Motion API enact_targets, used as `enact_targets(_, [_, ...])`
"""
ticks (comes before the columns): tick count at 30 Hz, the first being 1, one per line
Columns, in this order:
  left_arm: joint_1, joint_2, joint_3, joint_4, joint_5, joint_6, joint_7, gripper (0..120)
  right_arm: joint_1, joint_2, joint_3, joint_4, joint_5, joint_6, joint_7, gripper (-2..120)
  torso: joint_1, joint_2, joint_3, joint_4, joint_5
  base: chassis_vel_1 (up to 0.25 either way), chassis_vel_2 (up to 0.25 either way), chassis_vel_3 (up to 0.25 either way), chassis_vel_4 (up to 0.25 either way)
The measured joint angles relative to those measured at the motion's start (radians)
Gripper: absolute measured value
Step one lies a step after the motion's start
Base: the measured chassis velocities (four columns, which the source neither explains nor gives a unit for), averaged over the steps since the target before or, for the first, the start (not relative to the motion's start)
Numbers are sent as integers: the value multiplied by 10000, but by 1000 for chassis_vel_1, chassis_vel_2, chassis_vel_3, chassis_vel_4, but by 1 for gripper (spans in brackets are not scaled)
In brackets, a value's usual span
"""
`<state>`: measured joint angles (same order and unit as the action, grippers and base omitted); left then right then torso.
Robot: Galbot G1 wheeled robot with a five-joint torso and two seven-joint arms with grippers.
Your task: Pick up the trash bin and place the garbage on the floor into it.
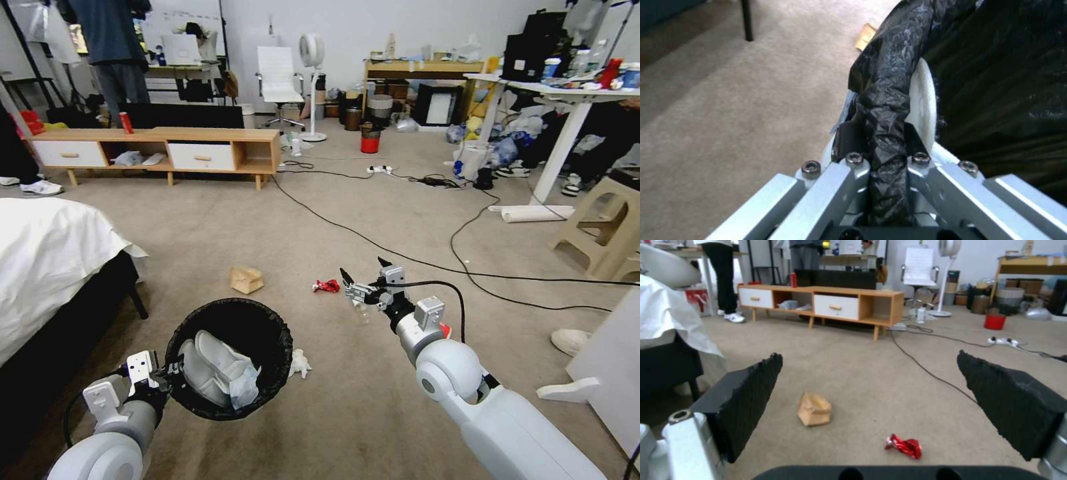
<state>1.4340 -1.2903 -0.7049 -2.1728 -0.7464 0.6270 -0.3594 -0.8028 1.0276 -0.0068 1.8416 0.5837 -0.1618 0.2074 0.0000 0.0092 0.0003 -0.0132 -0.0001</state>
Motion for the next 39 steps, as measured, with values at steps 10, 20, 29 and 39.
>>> enact_targets(10, [-3,-14,33,-88,4,-49,-31,3,-60,62,-30,-79,-242,17,257,100,0,0,1,1,0,25,19,17,23])
enact_targets(20, [6,-50,49,-141,56,-107,-38,3,-188,160,20,-155,-697,109,399,100,0,0,1,0,0,0,0,0,0])
enact_targets(29, [25,-51,50,-159,62,-108,-35,3,-281,216,58,-110,-672,-20,396,100,0,0,0,0,0,0,0,0,0])
enact_targets(39, [13,-31,36,-160,52,-108,-26,3,-198,278,15,-148,-633,-3,396,100,0,0,0,-1,0,-32,36,39,-39])
